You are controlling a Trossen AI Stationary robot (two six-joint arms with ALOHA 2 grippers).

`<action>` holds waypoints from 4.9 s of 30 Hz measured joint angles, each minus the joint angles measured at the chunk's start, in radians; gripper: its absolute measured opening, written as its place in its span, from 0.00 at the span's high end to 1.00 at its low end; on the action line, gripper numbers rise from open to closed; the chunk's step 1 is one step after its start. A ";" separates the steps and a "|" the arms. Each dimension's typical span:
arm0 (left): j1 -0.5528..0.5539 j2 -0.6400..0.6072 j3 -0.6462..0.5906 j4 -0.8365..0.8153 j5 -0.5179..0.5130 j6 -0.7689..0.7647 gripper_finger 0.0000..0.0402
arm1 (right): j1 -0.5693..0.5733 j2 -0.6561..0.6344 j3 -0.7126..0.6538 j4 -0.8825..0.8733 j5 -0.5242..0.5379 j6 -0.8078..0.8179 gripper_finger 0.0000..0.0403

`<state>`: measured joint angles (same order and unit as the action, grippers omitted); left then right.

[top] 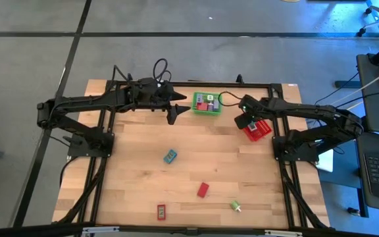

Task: Pick & Place Office items
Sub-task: Put the bottom blue digital timer into the red bin, then put the blue digital timer into the red bin

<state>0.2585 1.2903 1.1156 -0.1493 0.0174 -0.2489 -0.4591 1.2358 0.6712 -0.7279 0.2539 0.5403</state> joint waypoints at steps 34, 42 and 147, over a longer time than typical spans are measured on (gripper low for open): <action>0.002 0.002 0.000 -0.491 -0.092 -0.114 0.34 | 0.094 -0.016 0.193 -0.048 -0.168 0.049 0.33; -0.103 0.032 -0.001 -0.589 -0.184 -0.251 0.34 | 0.157 -0.016 0.296 -0.042 -0.116 -0.008 0.35; -0.328 0.282 0.440 -0.354 -0.391 -0.003 0.86 | 0.350 -0.016 0.297 0.371 -0.097 -0.391 0.35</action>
<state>-0.0696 1.5727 1.5555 -0.5036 -0.3737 -0.2516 -0.1091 1.2198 0.9684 -0.3570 0.1568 0.1492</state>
